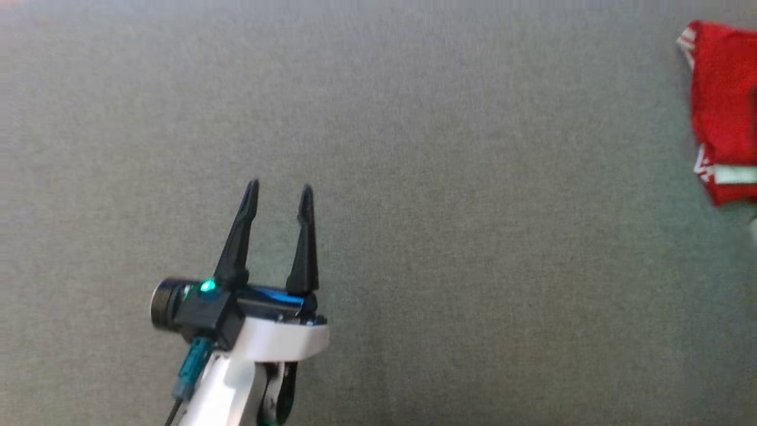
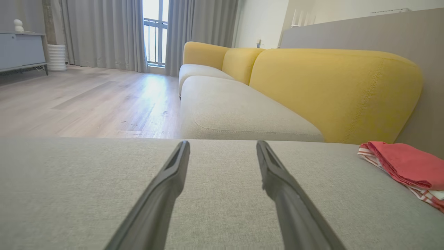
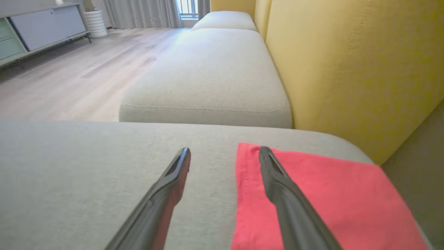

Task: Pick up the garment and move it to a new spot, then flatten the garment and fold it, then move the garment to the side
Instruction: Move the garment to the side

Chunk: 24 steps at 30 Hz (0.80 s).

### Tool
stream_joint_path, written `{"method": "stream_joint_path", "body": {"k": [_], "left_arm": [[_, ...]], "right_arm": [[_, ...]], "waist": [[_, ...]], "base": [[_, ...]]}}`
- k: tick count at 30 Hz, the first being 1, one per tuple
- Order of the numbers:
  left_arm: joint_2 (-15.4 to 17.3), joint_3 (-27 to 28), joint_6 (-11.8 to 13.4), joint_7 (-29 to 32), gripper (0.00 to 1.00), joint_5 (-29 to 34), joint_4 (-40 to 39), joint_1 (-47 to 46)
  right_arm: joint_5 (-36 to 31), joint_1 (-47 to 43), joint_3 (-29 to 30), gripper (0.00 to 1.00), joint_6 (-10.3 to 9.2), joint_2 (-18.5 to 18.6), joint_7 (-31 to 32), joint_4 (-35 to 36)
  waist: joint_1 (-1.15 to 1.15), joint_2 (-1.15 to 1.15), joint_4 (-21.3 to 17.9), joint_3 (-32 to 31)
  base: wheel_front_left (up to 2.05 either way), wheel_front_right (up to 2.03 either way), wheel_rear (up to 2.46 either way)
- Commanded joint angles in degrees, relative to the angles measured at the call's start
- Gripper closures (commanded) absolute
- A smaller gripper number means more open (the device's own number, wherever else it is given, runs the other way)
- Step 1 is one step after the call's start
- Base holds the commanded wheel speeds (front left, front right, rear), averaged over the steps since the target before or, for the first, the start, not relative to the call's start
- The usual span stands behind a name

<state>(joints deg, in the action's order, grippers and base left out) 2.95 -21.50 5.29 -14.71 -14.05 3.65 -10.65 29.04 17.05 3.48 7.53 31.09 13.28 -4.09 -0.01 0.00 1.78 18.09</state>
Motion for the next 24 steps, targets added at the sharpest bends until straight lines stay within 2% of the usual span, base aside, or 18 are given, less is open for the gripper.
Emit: {"method": "stream_joint_path", "body": {"k": [1, 8, 13, 19, 24], "left_arm": [[-0.1, 2.6, 0.8, -0.3, 0.00, 0.5, -1.4, 1.2], [-0.1, 4.4, 1.9, -0.3, 0.00, 0.3, -1.0, 7.4], [-0.1, 6.1, 2.4, -0.3, 0.00, 0.9, -1.4, 12.9], [-0.1, 7.8, 2.5, -0.3, 0.00, 1.6, -2.4, 17.2], [-0.1, 8.9, 2.0, -0.3, 0.00, 2.0, -2.7, 18.7]], "right_arm": [[-0.8, -2.1, -2.6, 0.00, -0.04, -0.3, -2.5, 0.9], [-4.0, -6.9, -12.4, 0.00, -0.04, -9.8, -15.1, -4.5], [-7.7, -9.9, -14.6, 0.00, -0.04, -14.9, -25.1, -9.0], [-11.0, -13.9, -12.8, 0.00, -0.04, -18.9, -28.2, -10.4], [-12.3, -17.3, -10.5, 0.00, -0.04, -21.3, -28.2, -7.9]], "waist": [[0.01, 0.00, 1.1, -4.4], [0.01, 0.00, 1.8, -12.9], [0.01, 0.00, 1.5, -18.4], [0.01, 0.00, 1.6, -21.0], [0.01, 0.00, 1.8, -21.8]], "base": [[0.00, 0.00, 0.00], [0.00, 0.00, 0.00], [0.00, 0.00, 0.00], [0.00, 0.00, 0.00], [0.00, 0.00, 0.00]]}}
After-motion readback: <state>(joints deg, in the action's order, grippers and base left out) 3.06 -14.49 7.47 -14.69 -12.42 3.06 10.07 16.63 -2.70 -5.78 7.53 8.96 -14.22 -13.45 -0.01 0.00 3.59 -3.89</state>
